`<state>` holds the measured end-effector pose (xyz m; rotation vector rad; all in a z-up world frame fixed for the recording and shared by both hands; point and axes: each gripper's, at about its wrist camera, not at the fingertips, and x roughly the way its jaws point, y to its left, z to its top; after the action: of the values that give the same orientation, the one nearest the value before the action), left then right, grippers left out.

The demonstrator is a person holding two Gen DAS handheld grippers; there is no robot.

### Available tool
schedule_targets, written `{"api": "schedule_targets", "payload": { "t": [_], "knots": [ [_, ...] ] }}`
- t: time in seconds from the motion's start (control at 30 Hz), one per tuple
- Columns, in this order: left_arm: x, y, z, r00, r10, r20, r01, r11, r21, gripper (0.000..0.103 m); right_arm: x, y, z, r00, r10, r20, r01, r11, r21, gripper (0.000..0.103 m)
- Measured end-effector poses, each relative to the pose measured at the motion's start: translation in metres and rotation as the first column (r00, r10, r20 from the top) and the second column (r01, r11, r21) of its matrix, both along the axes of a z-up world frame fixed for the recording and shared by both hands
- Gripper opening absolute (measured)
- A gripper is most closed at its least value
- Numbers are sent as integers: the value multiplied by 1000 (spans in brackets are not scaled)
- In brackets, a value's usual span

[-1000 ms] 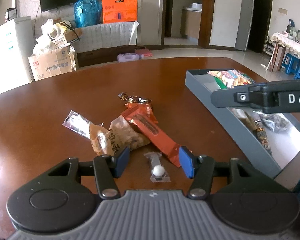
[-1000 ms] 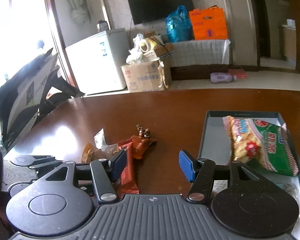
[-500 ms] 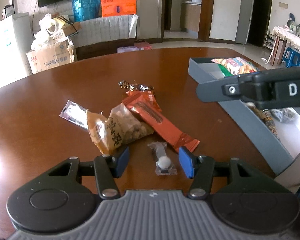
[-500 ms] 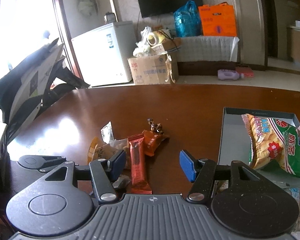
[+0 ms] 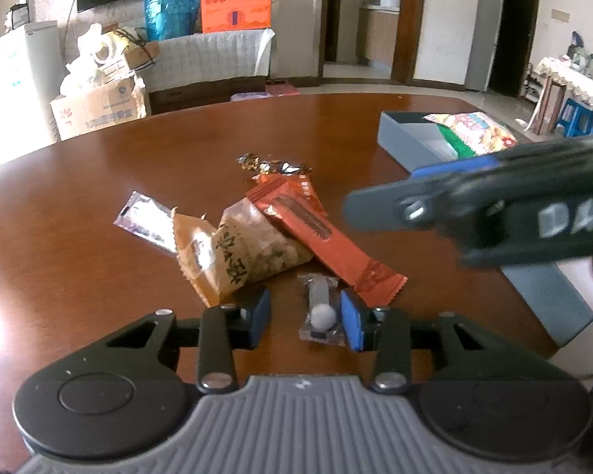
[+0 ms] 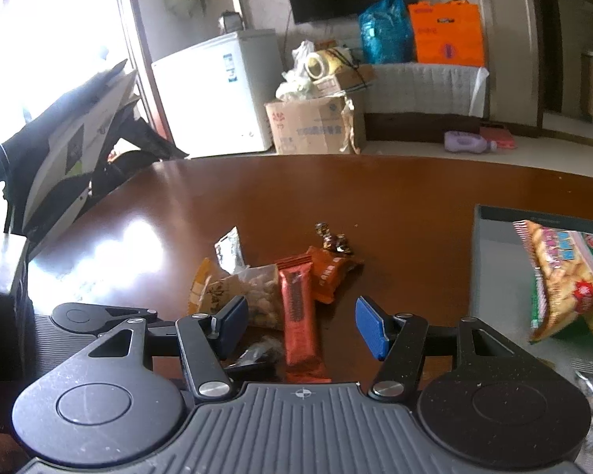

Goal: Organize snacks
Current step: 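Grasp the small clear packet with the left tool while the right tool grasps the orange wafer bar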

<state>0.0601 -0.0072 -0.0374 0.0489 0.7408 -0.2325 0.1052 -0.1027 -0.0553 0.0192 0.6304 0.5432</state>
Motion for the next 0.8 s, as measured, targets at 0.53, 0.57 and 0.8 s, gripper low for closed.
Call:
{"api": "schedule_targets", "payload": {
  "t": [0.53, 0.57, 0.8],
  "knots": [
    [5, -9, -6, 999, -48, 19, 48, 999, 3, 30, 15, 39, -18, 1000, 14, -10, -15, 996, -83, 57],
    [5, -9, -6, 999, -48, 17, 48, 999, -3, 27, 16, 40, -19, 1000, 10, -9, -10, 996, -91, 57],
    [4, -3, -6, 998, -58, 1, 58, 998, -22, 10, 23, 41, -24, 999, -26, -24, 23, 994, -105, 54]
  ]
}}
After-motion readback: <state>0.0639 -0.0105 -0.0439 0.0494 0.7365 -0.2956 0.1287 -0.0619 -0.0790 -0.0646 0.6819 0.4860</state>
